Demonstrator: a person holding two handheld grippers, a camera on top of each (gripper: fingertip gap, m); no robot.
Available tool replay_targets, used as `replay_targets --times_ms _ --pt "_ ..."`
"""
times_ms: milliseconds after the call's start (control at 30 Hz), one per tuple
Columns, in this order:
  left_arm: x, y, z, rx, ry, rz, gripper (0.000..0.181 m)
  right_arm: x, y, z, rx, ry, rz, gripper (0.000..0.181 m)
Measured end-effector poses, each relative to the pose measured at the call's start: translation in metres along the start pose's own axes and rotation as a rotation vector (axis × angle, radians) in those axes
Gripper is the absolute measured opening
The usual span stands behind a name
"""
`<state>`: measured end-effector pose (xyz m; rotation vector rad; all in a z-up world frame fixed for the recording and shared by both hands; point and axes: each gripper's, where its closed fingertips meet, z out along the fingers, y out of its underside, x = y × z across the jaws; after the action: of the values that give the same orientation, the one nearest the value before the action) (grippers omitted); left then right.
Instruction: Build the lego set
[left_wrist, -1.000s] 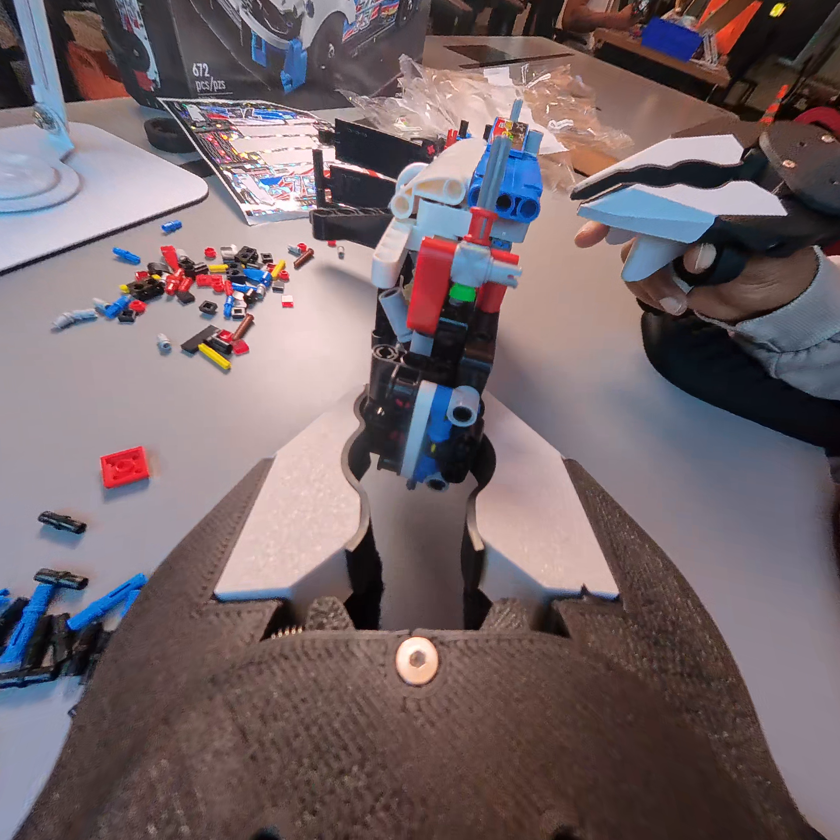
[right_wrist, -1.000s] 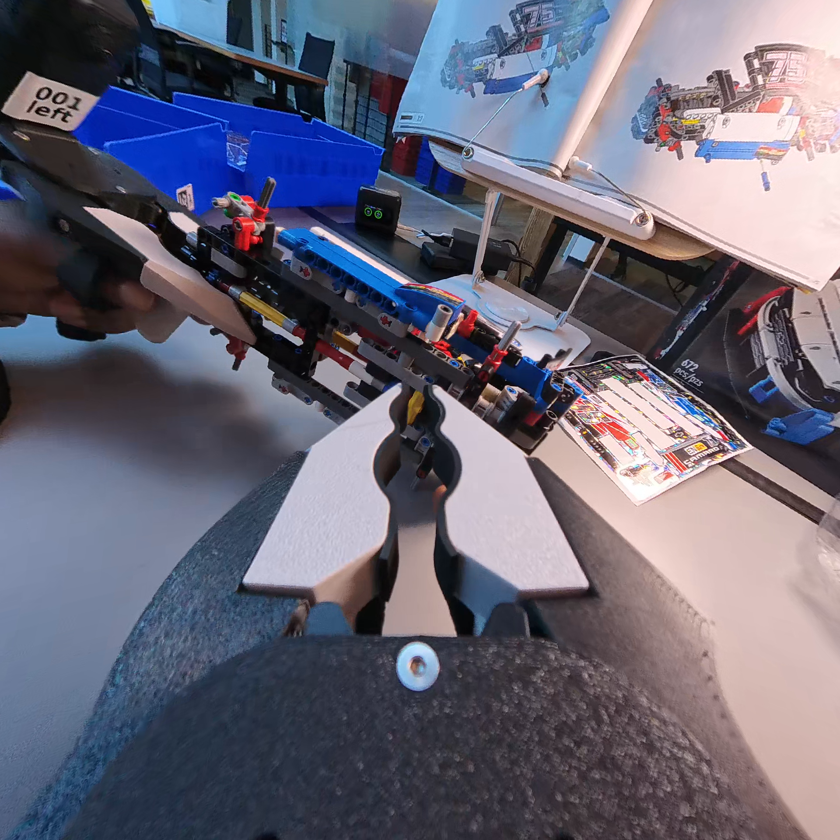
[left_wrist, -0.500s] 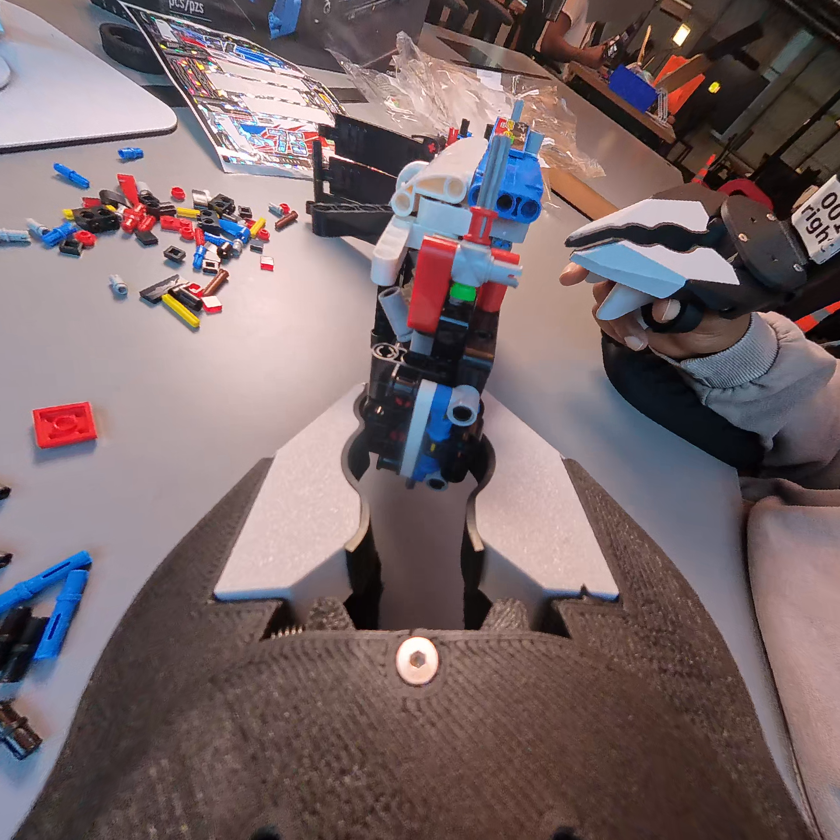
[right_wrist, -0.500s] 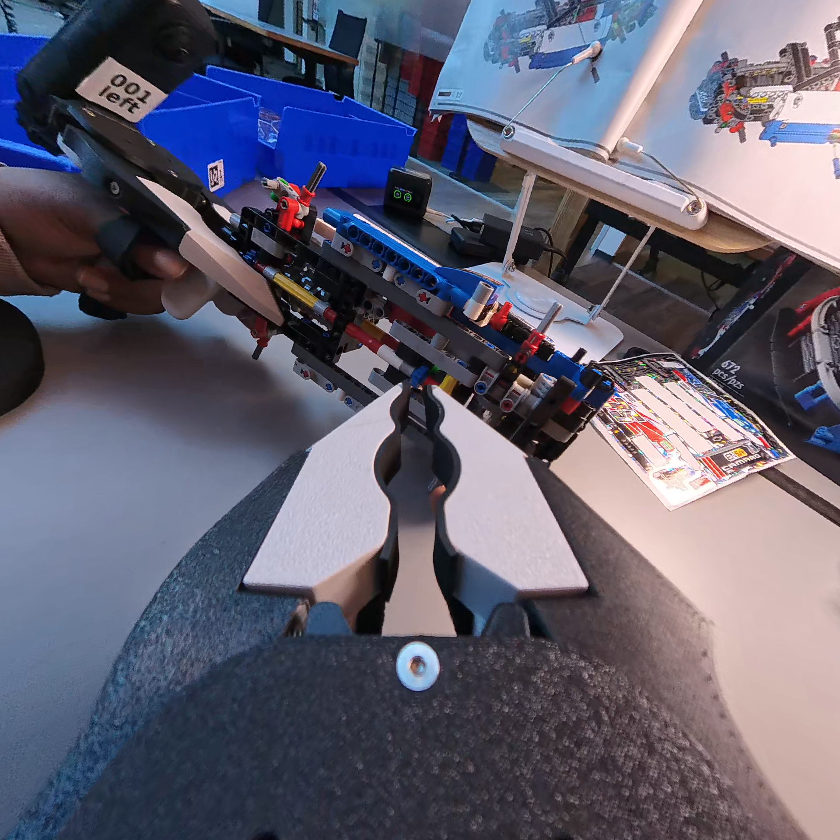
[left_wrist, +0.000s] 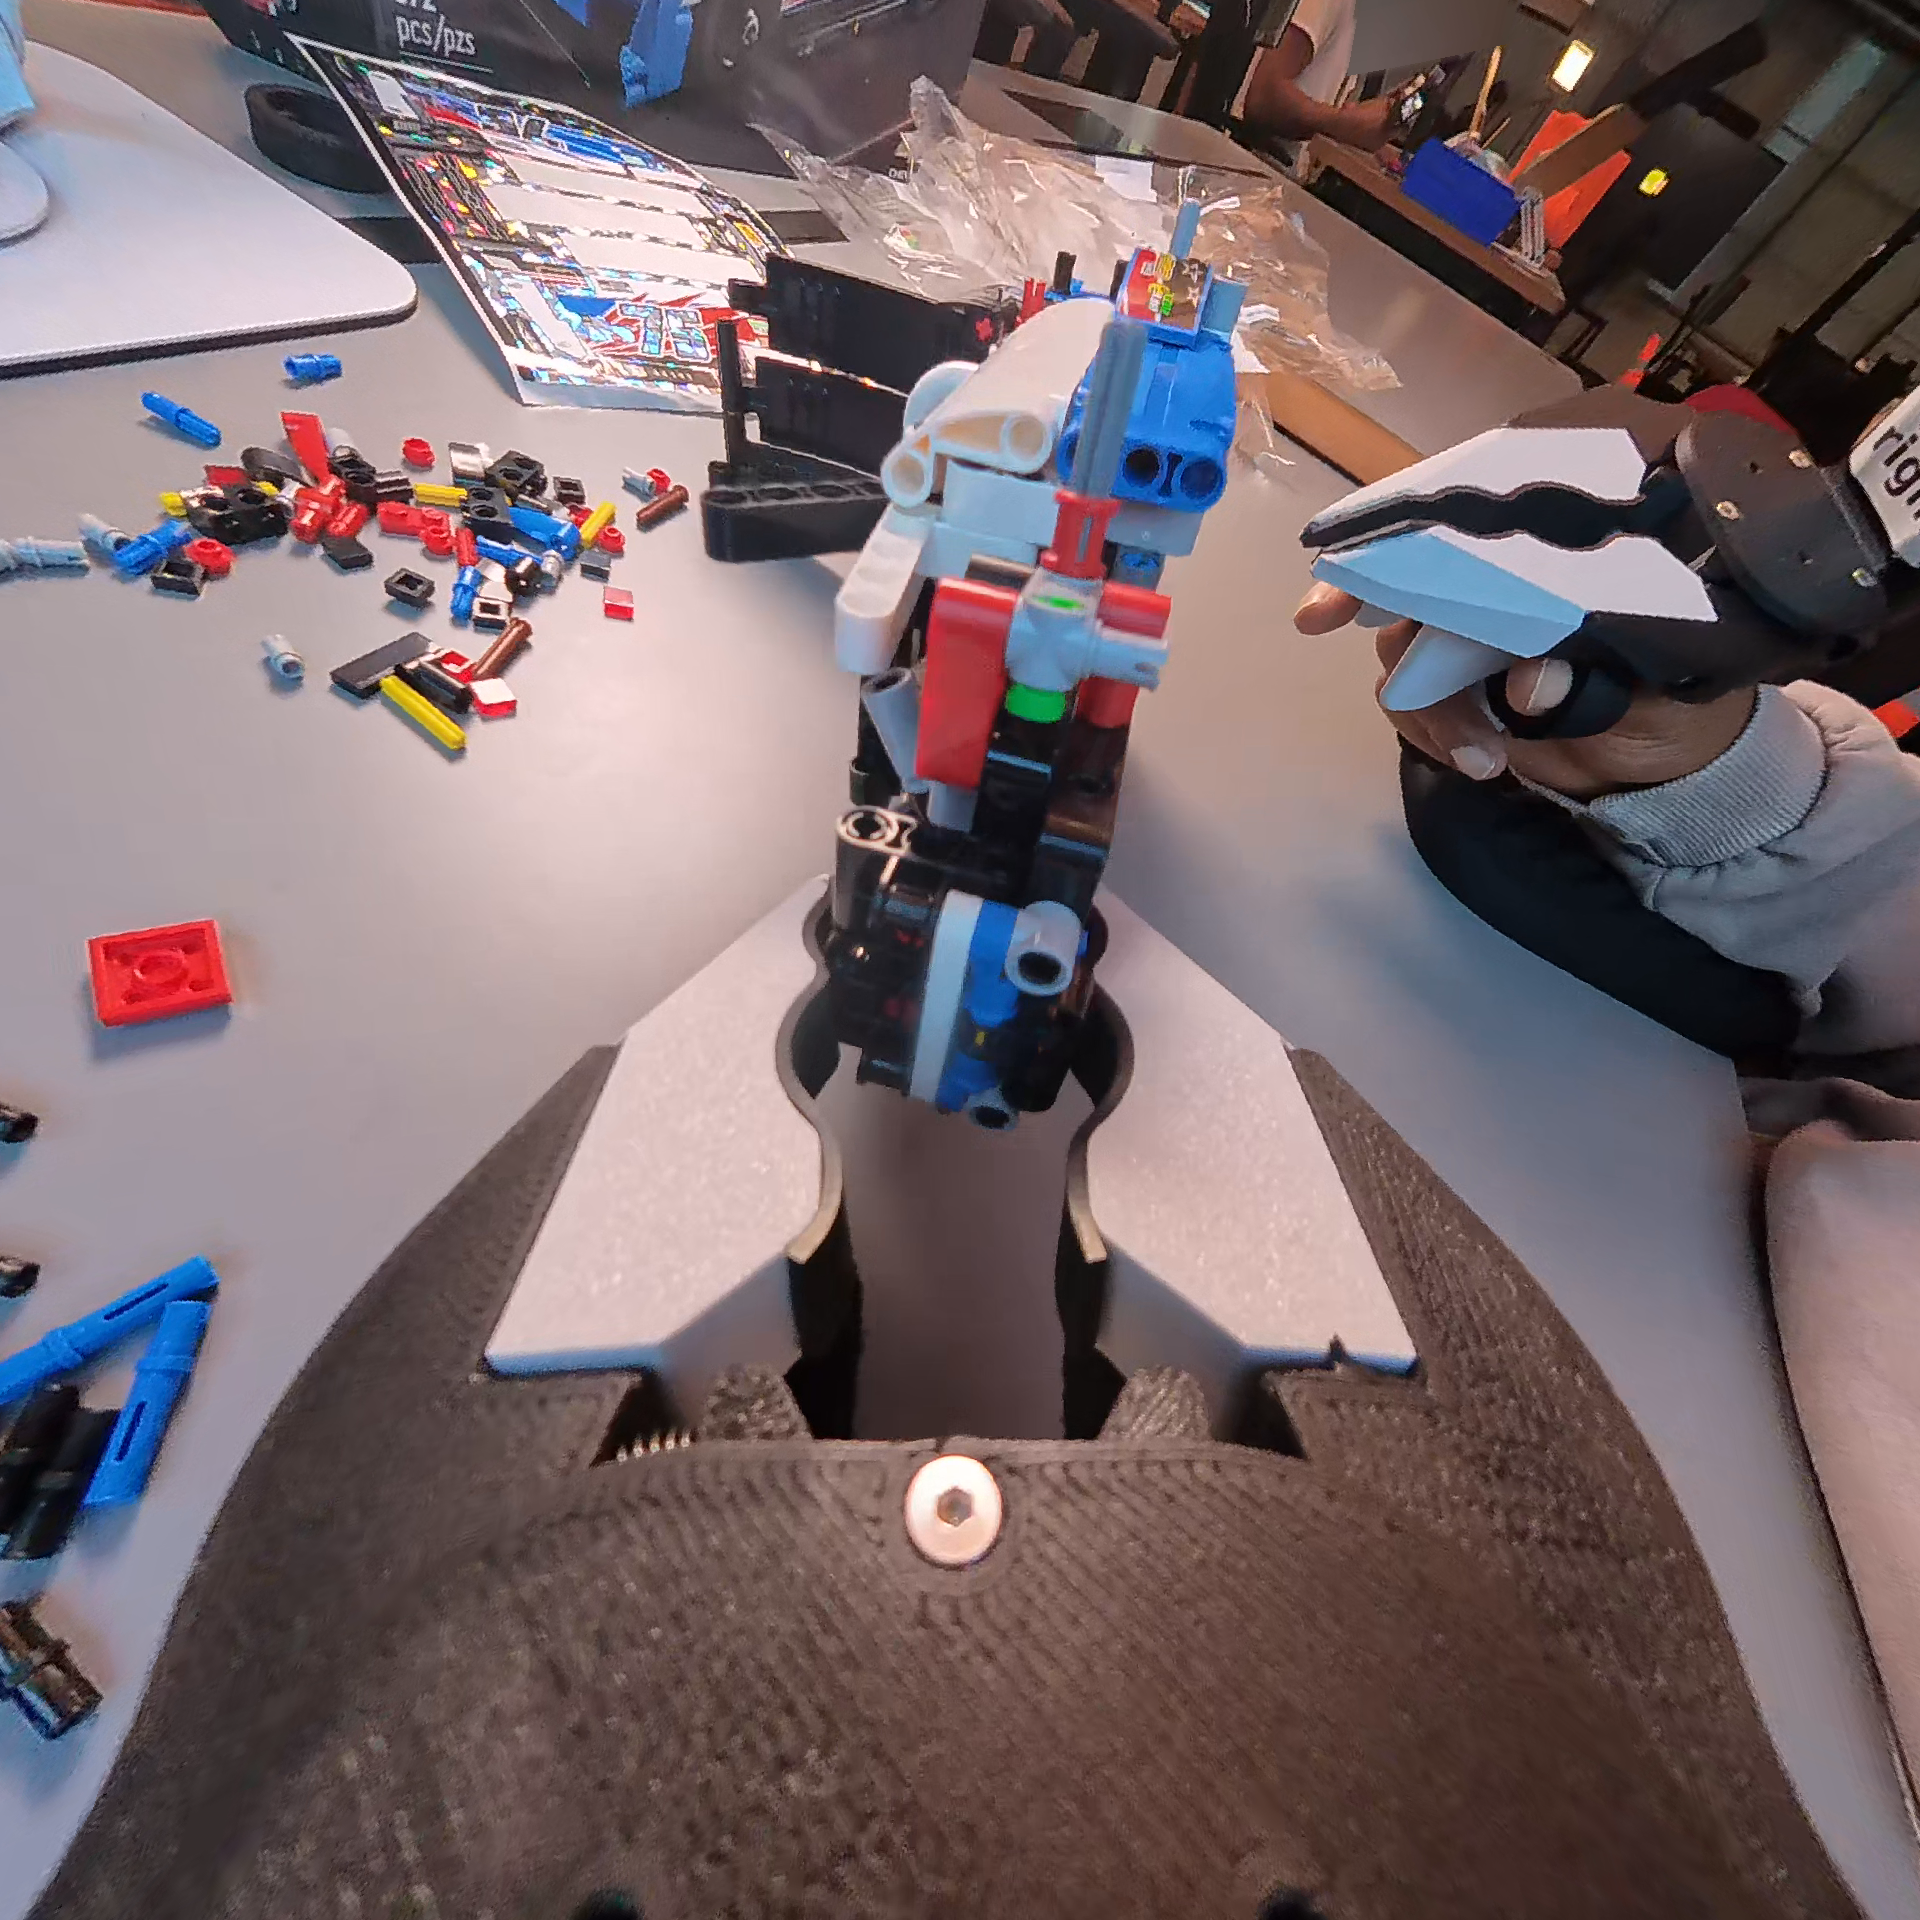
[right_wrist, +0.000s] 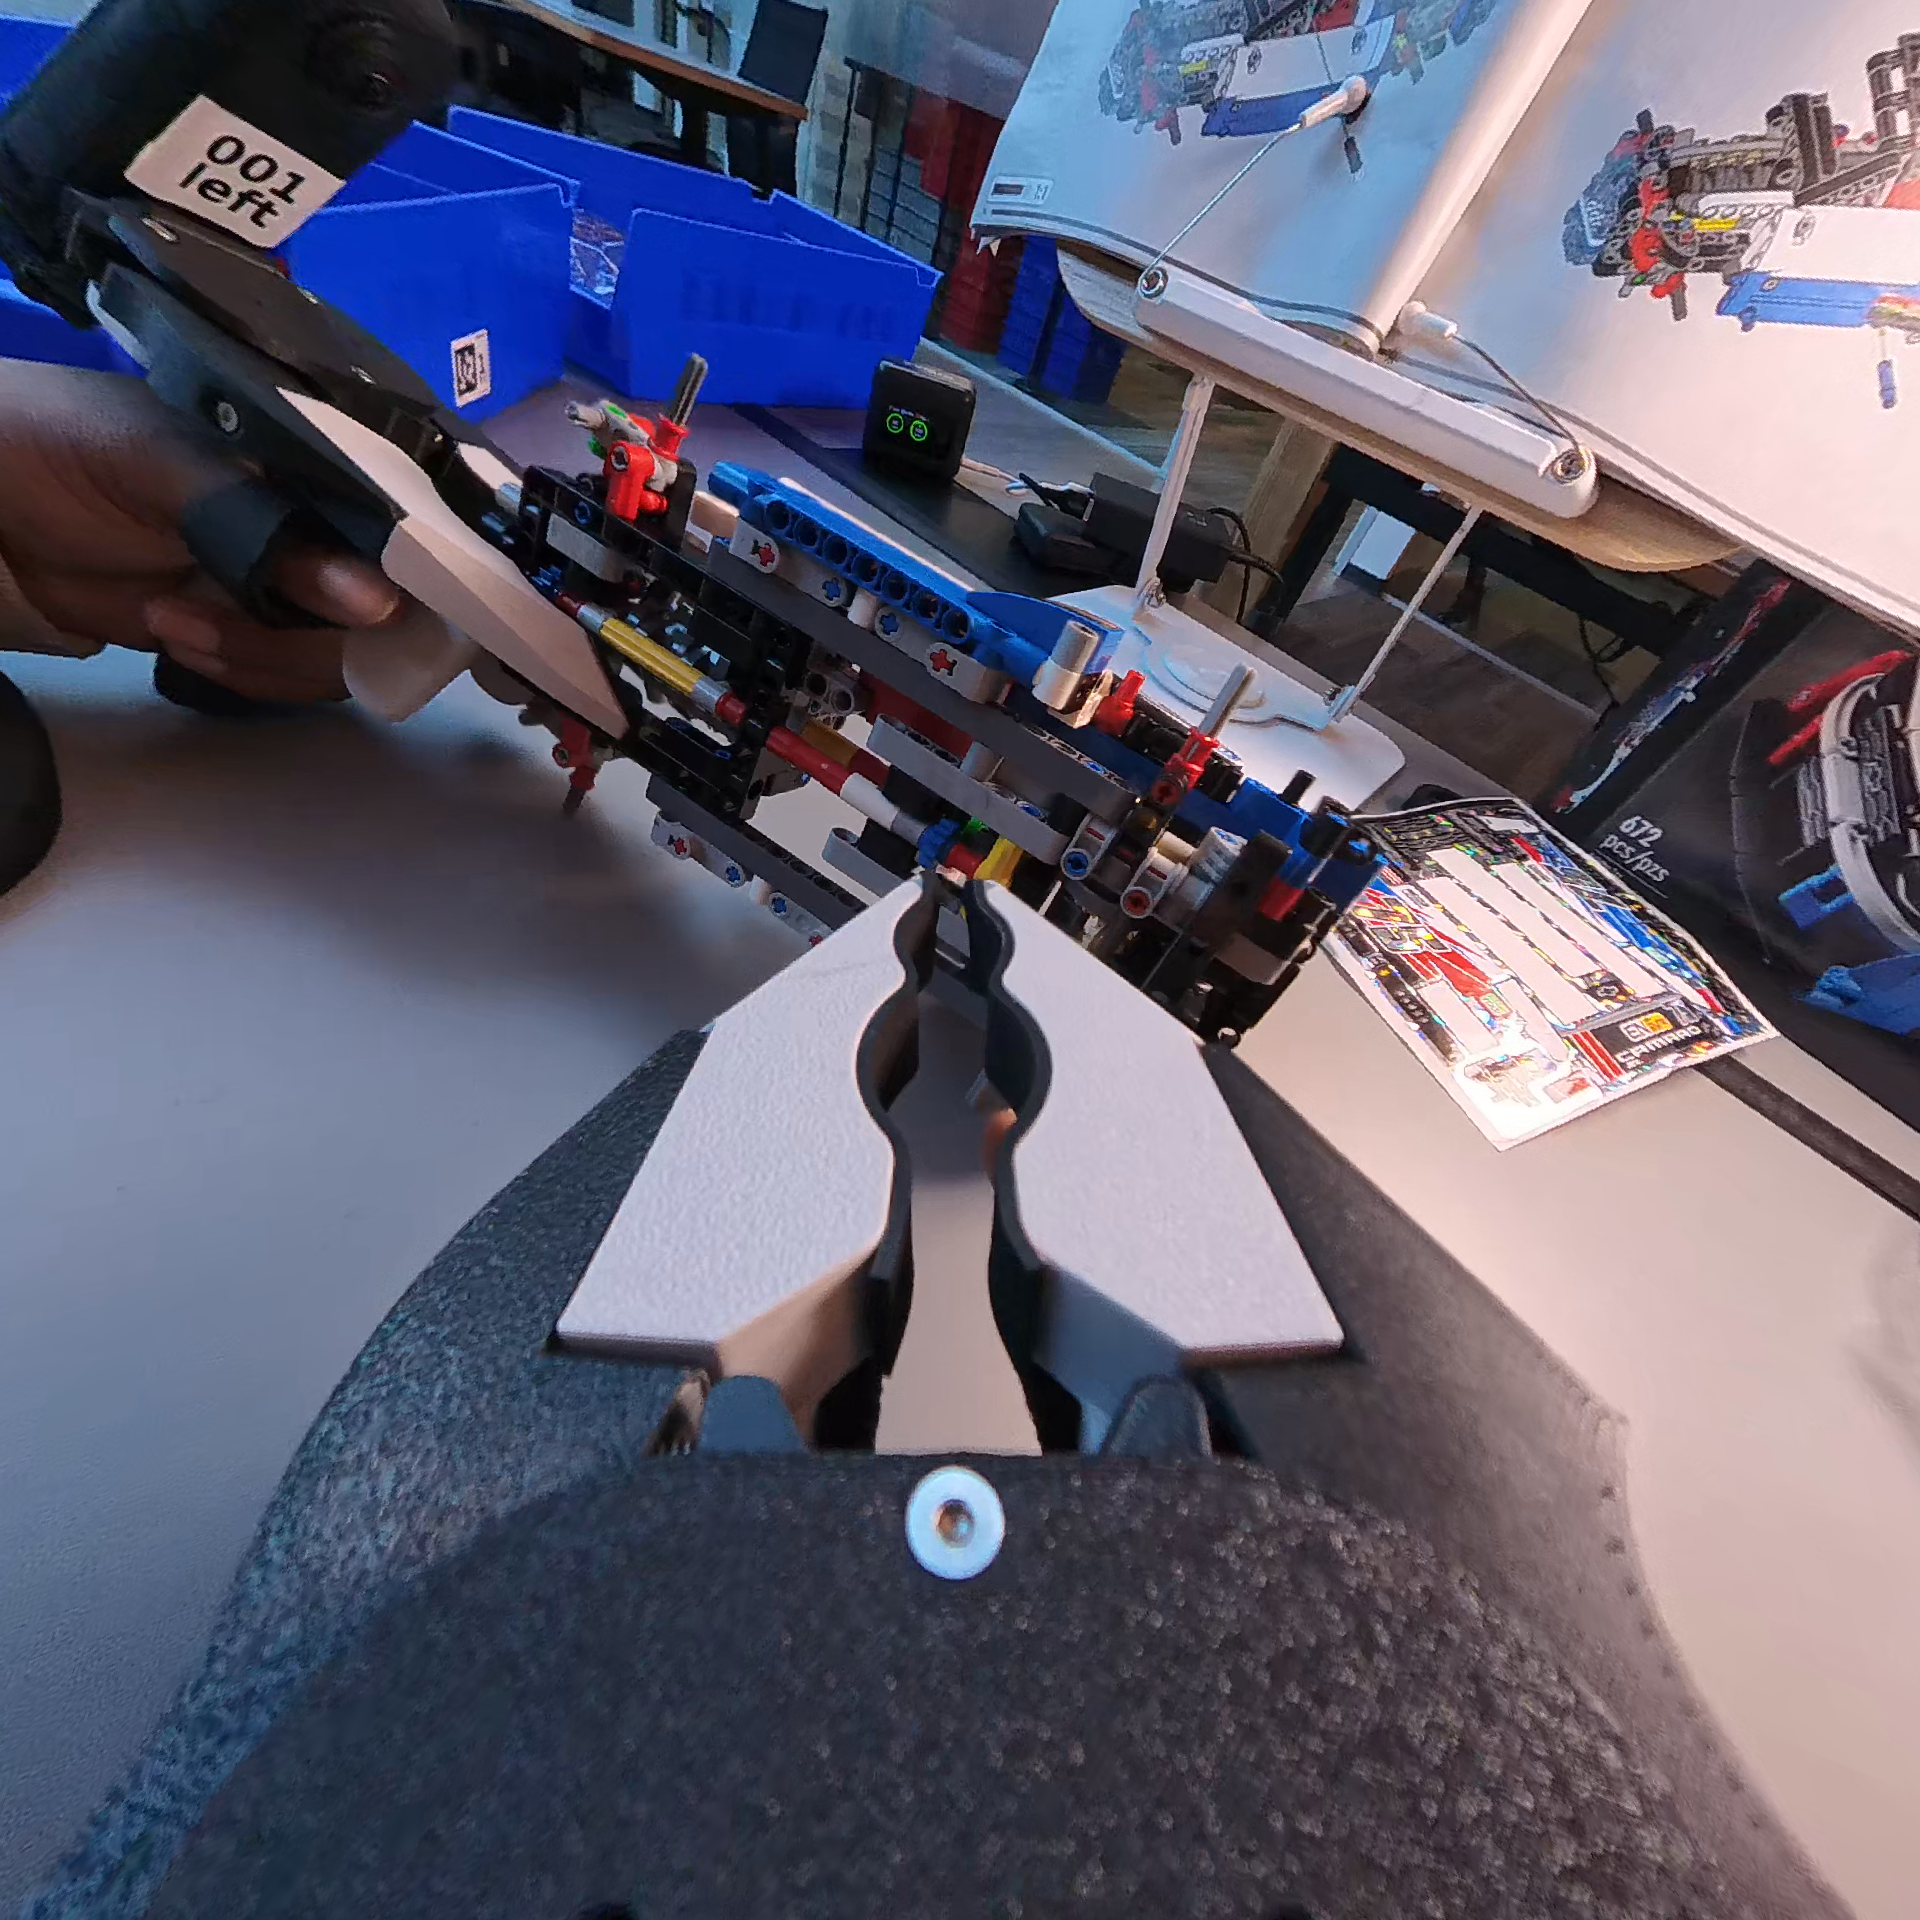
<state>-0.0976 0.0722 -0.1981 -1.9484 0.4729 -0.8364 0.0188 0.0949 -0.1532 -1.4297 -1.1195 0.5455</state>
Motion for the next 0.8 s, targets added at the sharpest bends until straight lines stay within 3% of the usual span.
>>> replay_targets --times_ms 567,800 --pt "0.0002 0.0045 0.0013 -0.026 -0.008 0.025 0.041 0.0006 0.0014 -0.0030 -0.010 -0.006 -0.025 0.004" --pt "0.0061 -0.0023 0.0003 -0.004 -0.037 0.152 0.040 -0.0001 -0.0008 -0.0039 0.003 -0.008 -0.033 0.010"
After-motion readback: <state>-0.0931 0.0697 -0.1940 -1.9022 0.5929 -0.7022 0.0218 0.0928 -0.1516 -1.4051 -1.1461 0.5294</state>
